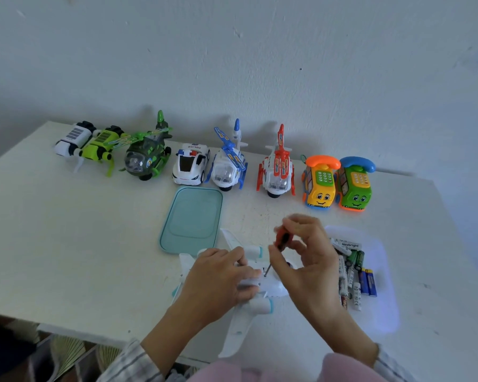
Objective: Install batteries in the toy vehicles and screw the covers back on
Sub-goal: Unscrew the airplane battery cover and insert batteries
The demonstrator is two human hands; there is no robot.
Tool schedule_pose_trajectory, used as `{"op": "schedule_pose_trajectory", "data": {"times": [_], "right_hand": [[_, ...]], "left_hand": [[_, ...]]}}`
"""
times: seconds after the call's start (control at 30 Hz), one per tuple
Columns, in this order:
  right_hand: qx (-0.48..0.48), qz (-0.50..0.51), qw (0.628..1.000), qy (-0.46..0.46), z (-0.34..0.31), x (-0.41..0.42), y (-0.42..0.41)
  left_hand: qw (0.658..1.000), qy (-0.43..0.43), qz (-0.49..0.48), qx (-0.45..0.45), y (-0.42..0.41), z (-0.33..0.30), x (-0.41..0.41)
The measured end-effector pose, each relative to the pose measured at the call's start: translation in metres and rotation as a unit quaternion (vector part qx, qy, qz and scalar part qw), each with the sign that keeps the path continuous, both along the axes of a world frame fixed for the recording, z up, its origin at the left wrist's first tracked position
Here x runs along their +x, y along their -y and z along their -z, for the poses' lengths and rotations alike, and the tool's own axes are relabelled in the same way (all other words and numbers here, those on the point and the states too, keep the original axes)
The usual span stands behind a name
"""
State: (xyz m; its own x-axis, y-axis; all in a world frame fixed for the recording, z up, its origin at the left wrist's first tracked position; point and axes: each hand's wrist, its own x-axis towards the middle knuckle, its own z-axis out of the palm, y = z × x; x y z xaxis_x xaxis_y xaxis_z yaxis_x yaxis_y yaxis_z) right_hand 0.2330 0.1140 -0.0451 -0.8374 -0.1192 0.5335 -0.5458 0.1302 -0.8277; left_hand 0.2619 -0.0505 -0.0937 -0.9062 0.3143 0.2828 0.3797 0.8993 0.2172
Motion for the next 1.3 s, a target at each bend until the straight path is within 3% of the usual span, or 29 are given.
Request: {"op": "schedule_pose_trajectory", "data": {"times": [0.1, 0.27, 0.5, 0.63, 0.7, 0.9, 1.03, 1.1, 1.3], "right_hand": [[-0.042, -0.044, 0.995, 0.082, -0.003, 0.000, -0.007], [-0.004, 0.020, 1.000, -0.016, 0.001, 0.001, 0.003], [-0.010, -0.010, 0.997, 0.081, 0.000, 0.003, -0.008], [0.026, 0.052, 0.998, -0.017, 0.005, 0.003, -0.008], [0.024, 0.072, 0.997, -0.002, 0.005, 0.001, -0.008], [0.023, -0.039, 0.994, 0.097, -0.008, 0.000, -0.018], [0.094, 0.013, 0.994, -0.049, -0.006, 0.004, -0.011], [0.101, 0.044, 0.991, -0.081, -0.004, 0.002, -0.008], [0.053, -0.029, 0.994, 0.087, -0.013, 0.005, -0.013]], "left_hand": [[1.000, -0.001, 0.001, 0.004, 0.000, 0.001, 0.000], [1.000, 0.001, 0.001, 0.004, -0.001, 0.004, 0.001], [1.000, -0.004, 0.001, -0.002, -0.001, 0.003, 0.002], [1.000, -0.006, 0.000, 0.002, -0.001, 0.004, 0.002], [1.000, -0.005, -0.002, 0.002, -0.001, 0.004, 0.002], [1.000, -0.006, -0.002, 0.004, 0.000, 0.002, 0.002], [1.000, 0.000, -0.003, 0.007, -0.001, 0.003, 0.002], [1.000, 0.003, -0.003, 0.011, -0.001, 0.002, 0.002], [1.000, -0.002, -0.005, 0.016, -0.002, 0.000, 0.004]]}}
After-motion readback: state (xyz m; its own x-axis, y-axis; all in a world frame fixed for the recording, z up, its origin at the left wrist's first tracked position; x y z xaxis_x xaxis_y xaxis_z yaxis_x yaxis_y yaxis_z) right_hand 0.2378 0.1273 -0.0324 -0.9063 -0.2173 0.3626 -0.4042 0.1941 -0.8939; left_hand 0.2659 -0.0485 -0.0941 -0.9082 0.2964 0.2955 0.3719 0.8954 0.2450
